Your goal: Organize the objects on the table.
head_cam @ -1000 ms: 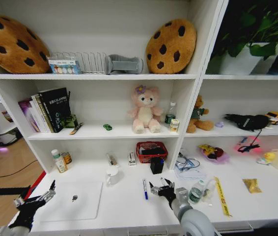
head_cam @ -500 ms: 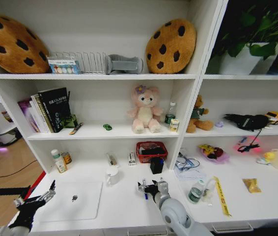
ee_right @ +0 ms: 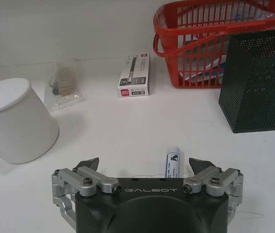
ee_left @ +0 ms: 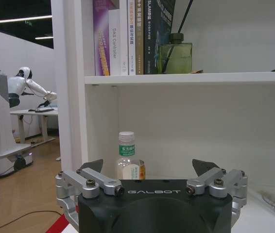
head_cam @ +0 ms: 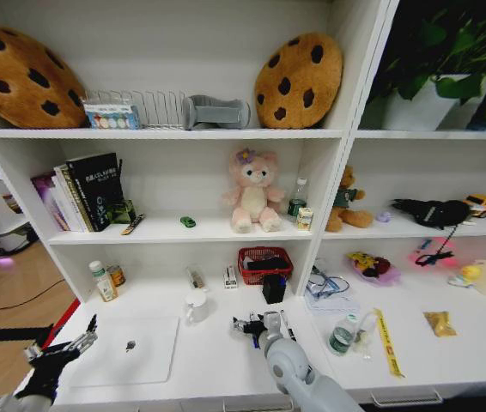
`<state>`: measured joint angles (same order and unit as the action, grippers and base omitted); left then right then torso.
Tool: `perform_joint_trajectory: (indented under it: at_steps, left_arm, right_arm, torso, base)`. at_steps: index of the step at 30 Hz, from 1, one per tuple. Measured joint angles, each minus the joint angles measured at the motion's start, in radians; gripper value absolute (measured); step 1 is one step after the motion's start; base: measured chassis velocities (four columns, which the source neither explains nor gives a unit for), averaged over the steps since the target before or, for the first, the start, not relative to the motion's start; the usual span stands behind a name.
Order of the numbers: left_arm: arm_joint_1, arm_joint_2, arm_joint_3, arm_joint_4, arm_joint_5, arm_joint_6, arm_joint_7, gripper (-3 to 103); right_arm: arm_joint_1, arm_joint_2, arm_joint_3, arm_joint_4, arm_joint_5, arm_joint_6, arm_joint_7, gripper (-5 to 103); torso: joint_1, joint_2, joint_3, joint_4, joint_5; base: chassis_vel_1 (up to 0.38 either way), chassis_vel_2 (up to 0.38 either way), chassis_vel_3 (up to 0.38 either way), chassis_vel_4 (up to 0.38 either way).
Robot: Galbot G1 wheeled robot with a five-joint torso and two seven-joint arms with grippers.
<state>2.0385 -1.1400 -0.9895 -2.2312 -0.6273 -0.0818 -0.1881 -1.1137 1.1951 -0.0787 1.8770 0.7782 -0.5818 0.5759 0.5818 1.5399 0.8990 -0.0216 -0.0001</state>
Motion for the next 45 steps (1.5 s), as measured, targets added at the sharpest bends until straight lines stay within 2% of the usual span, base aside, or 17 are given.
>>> perform_joint_trajectory:
  at_steps: [8,11,14,15,17,18,23,24,25,26,28,29,32,40,43,44,45]
  left_arm:
    - [0.000,0.000,0.000,0.000,0.000,0.000,0.000,100]
    - [0.000,0.000,0.000,0.000,0.000,0.000,0.000,100]
    - [0.000,0.000,0.000,0.000,0.000,0.000,0.000,100]
    - [0.000,0.000,0.000,0.000,0.000,0.000,0.000,100]
    - [0.000,0.000,0.000,0.000,0.000,0.000,0.000,100]
    - [0.000,0.000,0.000,0.000,0.000,0.000,0.000,100]
    - [0.000,0.000,0.000,0.000,0.000,0.000,0.000,100]
    - [0.000,0.000,0.000,0.000,0.000,0.000,0.000,100]
    - [0.000,0.000,0.000,0.000,0.000,0.000,0.000,100]
    - [0.000,0.000,0.000,0.000,0.000,0.000,0.000,100]
    - [0.000,0.000,0.000,0.000,0.000,0.000,0.000,100]
    - [0.000,0.000,0.000,0.000,0.000,0.000,0.000,100]
    - [0.000,0.000,0.000,0.000,0.000,0.000,0.000,100]
    - [0.000,0.000,0.000,0.000,0.000,0.000,0.000,100]
    - [0.000,0.000,0.000,0.000,0.000,0.000,0.000,100]
    - [0.000,0.000,0.000,0.000,0.000,0.000,0.000,100]
    - [0.000,0.000,0.000,0.000,0.000,0.000,0.000,100]
  right_arm:
    - [0.001,0.008,0.013,-0.030,-0.008,0.000,0.008,98]
    - [0.003,0.007,0.016,-0.039,-0.009,0.000,0.008,93]
    - [0.008,0.008,0.021,-0.049,-0.009,0.002,0.005,77]
    - [0.008,0.008,0.021,-0.049,-0.009,0.002,0.005,77]
    - [0.009,0.005,0.023,-0.055,-0.015,0.005,0.002,66]
    - [0.009,0.005,0.023,-0.055,-0.015,0.005,0.002,66]
    - [-0.001,-0.004,0.035,-0.053,-0.017,0.007,0.001,44]
    - [-0.001,-0.004,0.035,-0.053,-0.017,0.007,0.001,44]
    - [-0.004,-0.006,0.038,-0.050,-0.017,0.007,0.001,39]
    - [-0.006,-0.007,0.040,-0.049,-0.017,0.007,0.001,39]
    - [-0.015,-0.011,0.045,-0.042,-0.020,0.007,-0.001,28]
    - [-0.015,-0.011,0.045,-0.042,-0.020,0.007,-0.001,28]
    - [-0.026,-0.016,0.051,-0.028,-0.024,0.007,-0.003,13]
    - [-0.035,-0.043,0.070,0.006,-0.048,0.011,-0.013,12]
    - [-0.042,-0.074,0.098,0.042,-0.105,0.042,-0.044,12]
    - [-0.048,-0.091,0.121,0.057,-0.158,0.082,-0.068,12]
    - [-0.048,-0.091,0.121,0.057,-0.158,0.082,-0.068,12]
  torso:
    - [0.000,0.000,0.000,0.0000,0.0000]
    - [0.000,0.000,0.000,0.0000,0.0001]
    - [0.000,0.000,0.000,0.0000,0.0000]
    - [0.000,0.000,0.000,0.0000,0.0000]
    - [0.000,0.000,0.000,-0.0001,0.0000]
    - [0.000,0.000,0.000,-0.0001,0.0000]
    - [0.000,0.000,0.000,0.0000,0.0000]
    - [0.000,0.000,0.000,0.0000,0.0000]
    - [0.000,0.000,0.000,0.0000,0.0000]
    - [0.000,0.000,0.000,-0.0001,0.0000]
    - [0.000,0.000,0.000,0.0000,0.0001]
    - [0.000,0.000,0.000,0.0000,0.0001]
    - [0.000,0.000,0.000,0.0000,0.0002]
    - [0.000,0.000,0.000,0.0001,0.0003]
    - [0.000,0.000,0.000,0.0000,0.0002]
    - [0.000,0.000,0.000,0.0000,0.0002]
    - [0.000,0.000,0.000,0.0000,0.0002]
  base:
    - [0.000,0.000,0.000,0.000]
    - [0.000,0.000,0.000,0.000]
    - [0.000,0.000,0.000,0.000]
    - [0.000,0.000,0.000,0.000]
    - [0.000,0.000,0.000,0.000]
    - [0.000,0.000,0.000,0.000]
    - [0.000,0.000,0.000,0.000]
    - [0.000,0.000,0.000,0.000]
    - [0.000,0.000,0.000,0.000]
    - [0.000,0.000,0.000,0.000]
    - [0.000,0.000,0.000,0.000]
    - [0.000,0.000,0.000,0.000]
    - [0.000,0.000,0.000,0.000]
    - [0.000,0.000,0.000,0.000]
    - [0.000,0.000,0.000,0.000]
    - [0.000,0.000,0.000,0.000]
    - [0.000,0.000,0.000,0.000]
